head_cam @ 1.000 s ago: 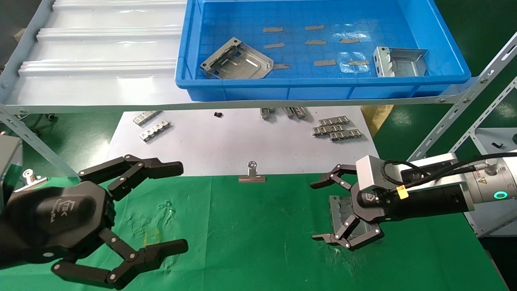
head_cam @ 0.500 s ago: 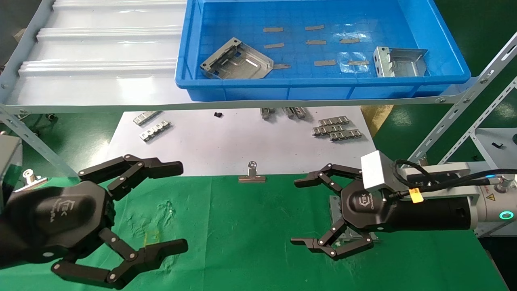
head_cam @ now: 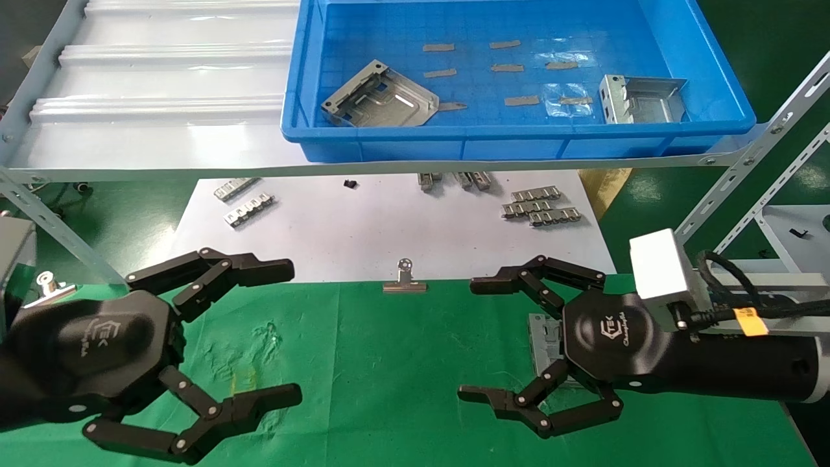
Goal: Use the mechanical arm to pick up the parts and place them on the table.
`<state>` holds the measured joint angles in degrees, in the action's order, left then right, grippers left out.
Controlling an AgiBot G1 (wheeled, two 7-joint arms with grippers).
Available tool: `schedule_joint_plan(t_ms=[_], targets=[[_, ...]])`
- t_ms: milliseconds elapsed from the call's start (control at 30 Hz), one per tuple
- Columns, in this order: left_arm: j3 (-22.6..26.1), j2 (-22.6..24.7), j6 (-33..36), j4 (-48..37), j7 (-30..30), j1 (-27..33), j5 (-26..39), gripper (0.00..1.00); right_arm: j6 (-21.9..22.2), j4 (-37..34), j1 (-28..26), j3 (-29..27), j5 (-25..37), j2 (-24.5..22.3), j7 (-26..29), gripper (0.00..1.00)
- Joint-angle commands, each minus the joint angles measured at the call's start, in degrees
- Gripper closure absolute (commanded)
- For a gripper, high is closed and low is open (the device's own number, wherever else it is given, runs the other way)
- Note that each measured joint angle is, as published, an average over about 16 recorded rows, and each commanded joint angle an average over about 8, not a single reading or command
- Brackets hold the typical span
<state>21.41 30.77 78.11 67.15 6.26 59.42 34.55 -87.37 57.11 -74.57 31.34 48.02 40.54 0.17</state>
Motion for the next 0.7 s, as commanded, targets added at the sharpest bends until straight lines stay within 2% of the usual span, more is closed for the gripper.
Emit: schedule_joint_plan(t_ms=[33, 433, 700], targets=[[0.0, 0.0, 0.0, 0.0, 0.0, 0.0, 0.0, 0.0, 0.2, 2.0, 1.58, -1.86, -0.75, -0.67, 1.29, 0.0], [0.0, 0.0, 0.0, 0.0, 0.0, 0.0, 0.0, 0.0, 1.4, 13.74, 10.85, -12.78, -5.14, -4.6, 8.83, 0.0], [0.0, -0.01, -0.01, -0.01, 0.0, -0.01, -0.01, 0.0, 1.74, 17.92, 14.16, -16.7, -6.79, -6.01, 11.19, 0.0]])
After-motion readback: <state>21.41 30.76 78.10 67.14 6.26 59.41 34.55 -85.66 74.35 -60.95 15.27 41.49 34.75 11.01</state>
